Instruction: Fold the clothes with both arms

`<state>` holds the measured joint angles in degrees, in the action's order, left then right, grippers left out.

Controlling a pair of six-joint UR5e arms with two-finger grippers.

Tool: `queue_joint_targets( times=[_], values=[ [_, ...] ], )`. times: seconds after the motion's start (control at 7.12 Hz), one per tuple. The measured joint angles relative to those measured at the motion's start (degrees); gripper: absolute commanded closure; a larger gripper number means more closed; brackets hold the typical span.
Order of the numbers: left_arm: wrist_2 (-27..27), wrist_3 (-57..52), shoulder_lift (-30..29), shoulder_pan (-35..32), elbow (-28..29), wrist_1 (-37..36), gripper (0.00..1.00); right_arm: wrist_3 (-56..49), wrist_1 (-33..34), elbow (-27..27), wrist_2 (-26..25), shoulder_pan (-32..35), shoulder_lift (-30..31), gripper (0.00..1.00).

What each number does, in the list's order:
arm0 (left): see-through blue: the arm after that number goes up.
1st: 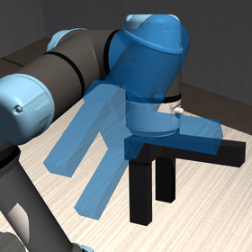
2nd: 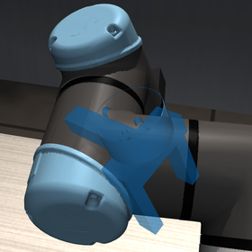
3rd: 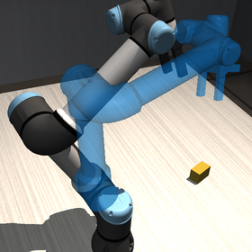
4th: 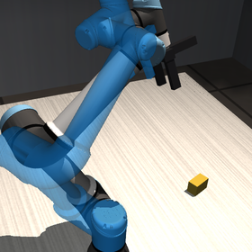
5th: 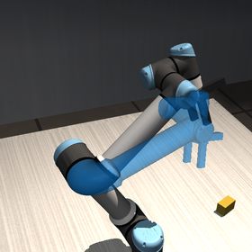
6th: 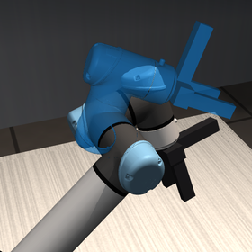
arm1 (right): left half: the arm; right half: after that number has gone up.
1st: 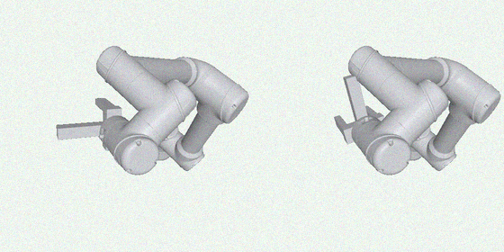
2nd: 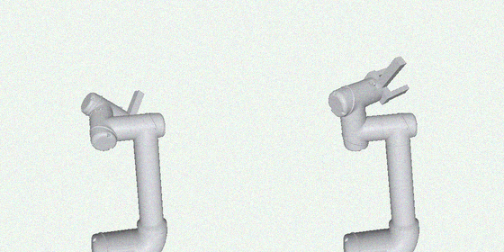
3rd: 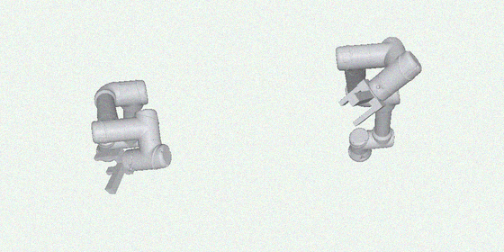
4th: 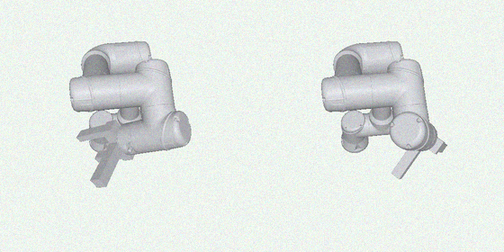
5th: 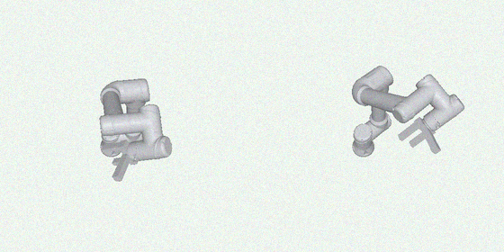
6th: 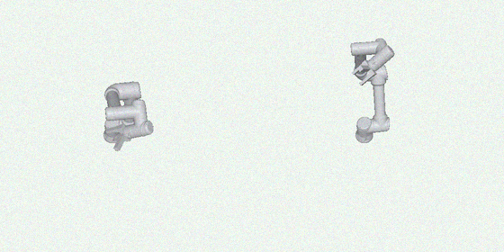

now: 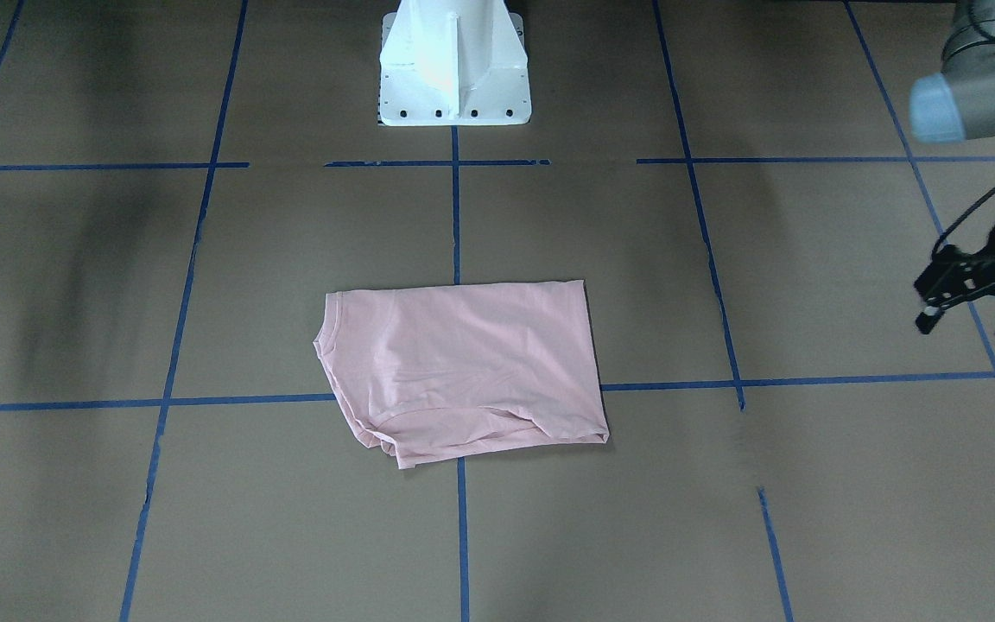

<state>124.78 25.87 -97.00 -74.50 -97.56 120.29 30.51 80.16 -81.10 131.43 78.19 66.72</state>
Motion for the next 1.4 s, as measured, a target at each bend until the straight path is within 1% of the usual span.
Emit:
queue_joint_targets(
  times=[0.14,0.28,0.42,0.7,0.84,0.98,1.26,1.4],
  values=[
    [4.11,-8.77,2.16,-5.53,-0.63,-3.42,0.0,-10.64,4.0,-2.32,3.9,4.32,2.49,0.0],
    [6.13,-16.13,3.18,-9.38,-0.8,-9.49,0.0,-18.71,6.59,-6.44,5.55,6.44,6.0,0.0],
    [6.31,-22.1,3.54,-11.93,-0.13,-14.55,0.0,-22.72,9.17,-10.1,5.52,6.6,8.5,0.0],
    [5.93,-26.61,2.37,-13.84,2.7,-18.01,0.0,-24.78,14.27,-17.36,3.08,5.87,11.62,0.0],
    [5.89,-26.98,1.61,-14.07,3.44,-18.87,0.0,-24.79,16.27,-19.41,2.43,5.21,12.21,0.0],
    [5.94,-27.09,1.32,-14.27,3.58,-19.54,0.0,-24.77,17.12,-20.44,2.12,4.74,13.12,0.0],
    [6.06,-27.16,1.66,-14.54,2.28,-23.27,0.0,-25.25,17.41,-21.49,1.55,4.48,16.19,0.0],
    [6.17,-27.22,3.67,-14.7,1.14,-24.53,0.0,-25.55,17.49,-21.19,0.81,4.46,17.46,0.0]
  ],
)
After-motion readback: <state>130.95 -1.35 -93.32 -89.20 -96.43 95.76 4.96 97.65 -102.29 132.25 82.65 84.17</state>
